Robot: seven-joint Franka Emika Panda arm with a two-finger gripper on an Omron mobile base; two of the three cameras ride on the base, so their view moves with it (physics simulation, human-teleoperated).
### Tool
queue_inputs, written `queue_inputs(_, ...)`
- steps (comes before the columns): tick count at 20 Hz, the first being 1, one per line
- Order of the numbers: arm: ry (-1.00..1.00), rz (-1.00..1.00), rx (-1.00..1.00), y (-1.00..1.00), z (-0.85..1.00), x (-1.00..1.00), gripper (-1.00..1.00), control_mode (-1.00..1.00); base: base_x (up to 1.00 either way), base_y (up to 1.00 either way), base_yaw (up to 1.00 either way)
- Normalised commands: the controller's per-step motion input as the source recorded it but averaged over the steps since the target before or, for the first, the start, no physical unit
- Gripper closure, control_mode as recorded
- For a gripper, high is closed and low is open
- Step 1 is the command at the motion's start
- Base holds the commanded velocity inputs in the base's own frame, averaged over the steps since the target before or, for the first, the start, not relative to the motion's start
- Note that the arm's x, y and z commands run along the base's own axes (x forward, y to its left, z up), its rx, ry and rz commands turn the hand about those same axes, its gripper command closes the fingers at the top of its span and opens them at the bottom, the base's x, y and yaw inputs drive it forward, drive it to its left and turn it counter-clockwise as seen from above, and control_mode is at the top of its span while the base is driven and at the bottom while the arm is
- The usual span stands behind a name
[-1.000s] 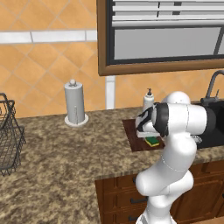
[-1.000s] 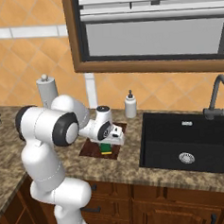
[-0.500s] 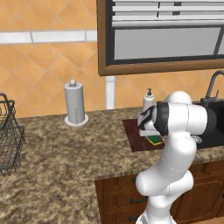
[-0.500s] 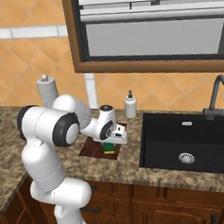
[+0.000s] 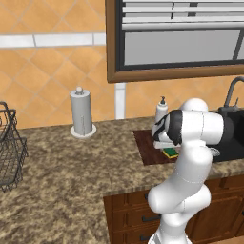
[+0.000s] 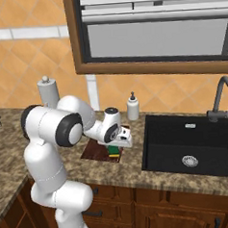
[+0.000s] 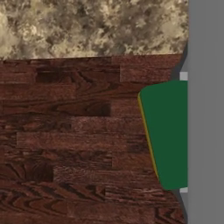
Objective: Pick up the sponge from the counter and clean the cutting board by briefly scrubbing or pressing down on the cutting board. Once finished, release the sponge.
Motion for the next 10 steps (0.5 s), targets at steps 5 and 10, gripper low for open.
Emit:
queue_inputs(5, -0.09, -0.09, 0.00, -0.10, -0.28, 0.00, 1.00, -1.00, 0.00, 0.00, 0.00)
queue_inputs(10, -0.01, -0.12, 0.02, -0.19, 0.01, 0.19, 1.00, -1.00, 0.00, 0.00, 0.00)
